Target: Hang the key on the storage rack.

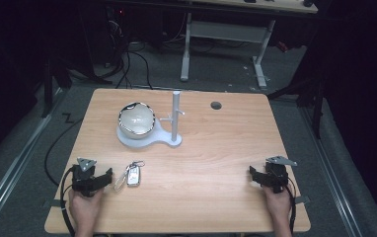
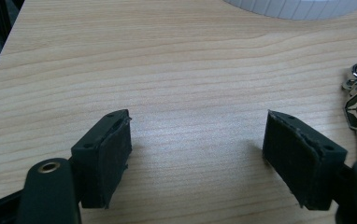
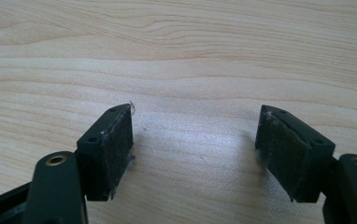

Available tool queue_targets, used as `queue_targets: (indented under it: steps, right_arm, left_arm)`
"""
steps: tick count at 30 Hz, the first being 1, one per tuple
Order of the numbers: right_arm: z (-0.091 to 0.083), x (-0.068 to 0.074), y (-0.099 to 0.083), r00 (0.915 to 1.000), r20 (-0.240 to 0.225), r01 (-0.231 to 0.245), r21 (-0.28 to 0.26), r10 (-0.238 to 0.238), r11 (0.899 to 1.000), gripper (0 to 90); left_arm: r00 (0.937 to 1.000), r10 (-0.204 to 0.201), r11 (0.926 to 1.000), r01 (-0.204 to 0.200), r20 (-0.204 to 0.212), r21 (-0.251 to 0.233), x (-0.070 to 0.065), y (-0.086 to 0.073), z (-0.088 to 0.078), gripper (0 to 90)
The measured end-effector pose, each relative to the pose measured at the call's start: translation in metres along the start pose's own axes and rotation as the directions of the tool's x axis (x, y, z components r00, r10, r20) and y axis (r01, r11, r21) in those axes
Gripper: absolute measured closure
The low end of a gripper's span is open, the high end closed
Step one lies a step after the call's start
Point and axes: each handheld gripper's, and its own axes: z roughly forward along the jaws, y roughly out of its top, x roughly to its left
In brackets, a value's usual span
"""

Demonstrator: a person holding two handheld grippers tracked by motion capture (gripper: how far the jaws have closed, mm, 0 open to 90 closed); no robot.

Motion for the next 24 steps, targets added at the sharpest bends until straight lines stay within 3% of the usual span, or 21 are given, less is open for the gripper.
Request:
queue_targets:
  steps: [14,18,24]
  right_arm:
    - [0.0,0.0002,0.0001,1.0,0.0,-0.002,0.001,0.002,1.0,27.9]
    - [0.0,0.0002,0.0001,1.0,0.0,-0.002,0.001,0.002,1.0,27.9]
    - [0.0,0.0001,0.0001,1.0,0.0,-0.002,0.001,0.002,1.0,27.9]
  left_arm:
    - [0.9999,0.01,0.9999,-0.011,0.013,0.006,0.0003,0.0005,-0.0001,22.9]
    - [0.9999,0.01,0.9993,-0.011,0.013,0.036,-0.0004,0.0042,-0.0008,24.8]
    - [0.9992,0.009,0.9997,-0.009,0.039,0.021,0.0,0.0029,-0.0038,34.2]
